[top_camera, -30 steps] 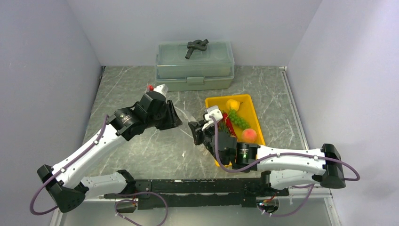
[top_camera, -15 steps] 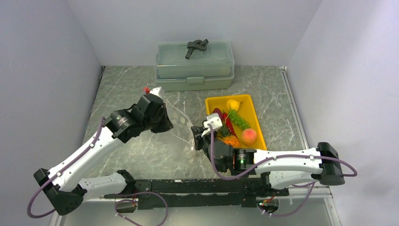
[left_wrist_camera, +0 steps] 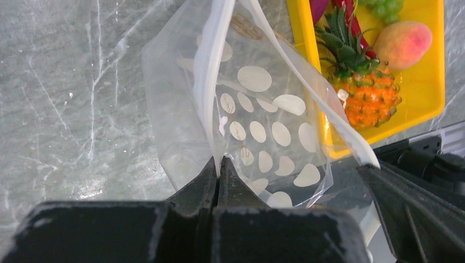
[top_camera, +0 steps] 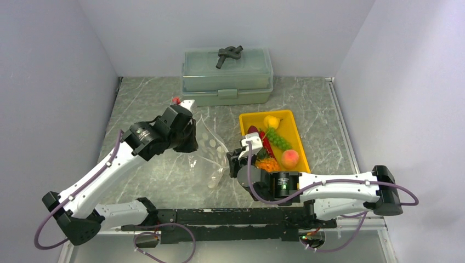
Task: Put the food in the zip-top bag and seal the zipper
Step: Open the zipper of the food storage bag.
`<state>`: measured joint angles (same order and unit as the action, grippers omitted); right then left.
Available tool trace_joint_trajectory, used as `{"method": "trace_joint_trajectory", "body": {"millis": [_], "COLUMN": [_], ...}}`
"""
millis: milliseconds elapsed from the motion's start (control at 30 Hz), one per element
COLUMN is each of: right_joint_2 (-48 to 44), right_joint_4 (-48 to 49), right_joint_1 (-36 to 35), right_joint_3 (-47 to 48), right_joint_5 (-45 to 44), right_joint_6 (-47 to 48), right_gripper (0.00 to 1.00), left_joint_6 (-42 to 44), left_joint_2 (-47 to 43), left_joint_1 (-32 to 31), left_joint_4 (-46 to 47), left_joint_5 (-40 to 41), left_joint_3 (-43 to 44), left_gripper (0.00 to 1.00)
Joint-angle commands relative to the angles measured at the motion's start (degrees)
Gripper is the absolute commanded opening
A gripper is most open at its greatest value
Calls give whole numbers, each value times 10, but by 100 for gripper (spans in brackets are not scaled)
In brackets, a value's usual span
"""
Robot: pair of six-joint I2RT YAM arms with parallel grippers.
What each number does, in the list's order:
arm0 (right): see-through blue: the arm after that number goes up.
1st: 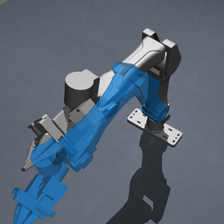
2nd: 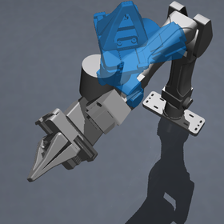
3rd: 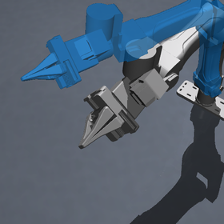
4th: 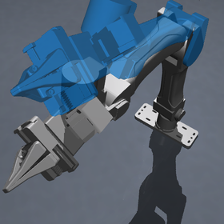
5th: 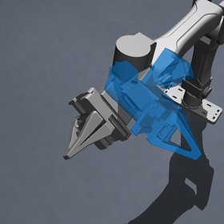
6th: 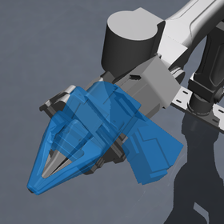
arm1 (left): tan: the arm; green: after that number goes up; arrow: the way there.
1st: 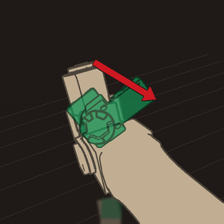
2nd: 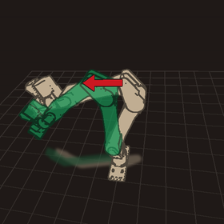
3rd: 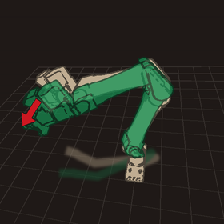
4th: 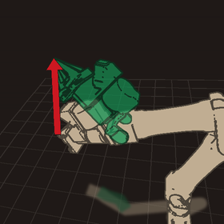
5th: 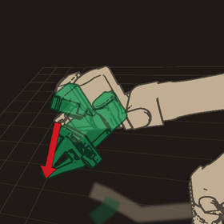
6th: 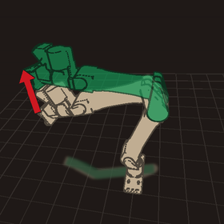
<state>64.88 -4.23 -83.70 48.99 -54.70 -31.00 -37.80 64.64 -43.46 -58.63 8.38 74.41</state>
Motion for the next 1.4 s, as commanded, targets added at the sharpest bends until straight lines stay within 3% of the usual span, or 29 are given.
{"method": "trace_joint_trajectory", "body": {"millis": [0,133,300,900,1100,1367], "right_joint_2": [15,54,90,57,47,37], "right_joint_4": [-106,-181,-231,-165,-174,-299], "right_joint_1": [-2,4,25,41,42,42], "right_joint_3": [46,82,121,120,110,112], "right_joint_5": [-32,-40,-25,15,5,-66], "right_joint_6": [-97,-167,-208,-174,-187,-293], "right_gripper": [0,0,0,4,0,0], "left_joint_6": [73,111,126,19,12,10], "left_joint_2": [20,56,85,239,255,261], "left_joint_1": [3,0,-16,-122,-132,-133], "left_joint_4": [-33,-84,-139,-371,-377,-376], "left_joint_5": [-49,-78,-51,250,269,309], "left_joint_3": [64,105,143,329,332,353], "left_gripper": [0,0,0,0,0,0]}}
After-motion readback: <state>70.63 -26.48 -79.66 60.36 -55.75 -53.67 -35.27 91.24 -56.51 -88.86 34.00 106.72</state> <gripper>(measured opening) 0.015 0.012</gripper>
